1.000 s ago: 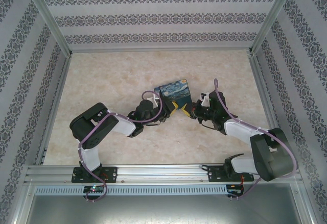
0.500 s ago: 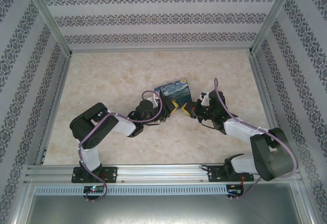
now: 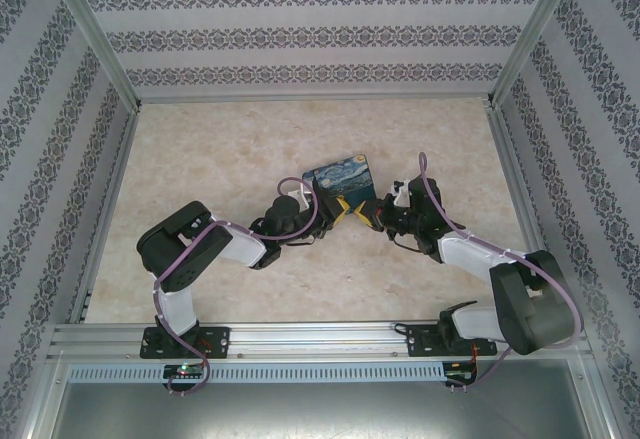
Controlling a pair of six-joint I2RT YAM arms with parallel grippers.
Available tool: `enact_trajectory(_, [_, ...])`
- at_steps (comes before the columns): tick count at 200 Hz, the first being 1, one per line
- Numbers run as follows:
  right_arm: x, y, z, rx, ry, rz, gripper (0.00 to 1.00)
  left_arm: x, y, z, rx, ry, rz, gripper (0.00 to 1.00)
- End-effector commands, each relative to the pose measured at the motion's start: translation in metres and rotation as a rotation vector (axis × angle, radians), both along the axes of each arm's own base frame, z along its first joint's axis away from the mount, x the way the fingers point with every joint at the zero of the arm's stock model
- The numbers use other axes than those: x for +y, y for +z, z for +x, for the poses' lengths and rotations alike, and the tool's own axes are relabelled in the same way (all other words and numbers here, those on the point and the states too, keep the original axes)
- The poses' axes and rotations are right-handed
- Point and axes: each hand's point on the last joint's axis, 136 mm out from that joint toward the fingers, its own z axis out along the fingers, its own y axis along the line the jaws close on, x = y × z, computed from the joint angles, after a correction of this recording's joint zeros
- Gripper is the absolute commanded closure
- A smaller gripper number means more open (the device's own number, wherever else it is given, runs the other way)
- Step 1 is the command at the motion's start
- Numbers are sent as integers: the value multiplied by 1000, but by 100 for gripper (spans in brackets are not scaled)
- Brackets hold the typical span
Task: Unlock a padlock with a key
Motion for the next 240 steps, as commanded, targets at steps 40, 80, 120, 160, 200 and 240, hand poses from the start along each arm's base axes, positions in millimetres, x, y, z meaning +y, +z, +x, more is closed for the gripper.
enact_trajectory(40, [0, 16, 4, -57, -3, 7, 100, -6, 12, 2, -50, -5, -42, 100])
enact_trajectory(80, [1, 19, 4, -63, 3, 12, 100, -7, 11, 2, -46, -4, -43, 100])
enact_trajectory(120, [2, 22, 4, -67, 4, 18, 100, -8, 10, 4, -46, -6, -42, 100])
enact_trajectory(160, [4, 23, 4, -69, 7, 19, 100, -10, 11, 4, -47, -9, -44, 100])
enact_trajectory(200, [5, 20, 4, -65, 11, 13, 100, -11, 13, 4, -47, -8, -52, 100])
enact_trajectory(240, [5, 15, 4, -59, 13, 6, 100, -12, 18, 4, -46, -7, -69, 100])
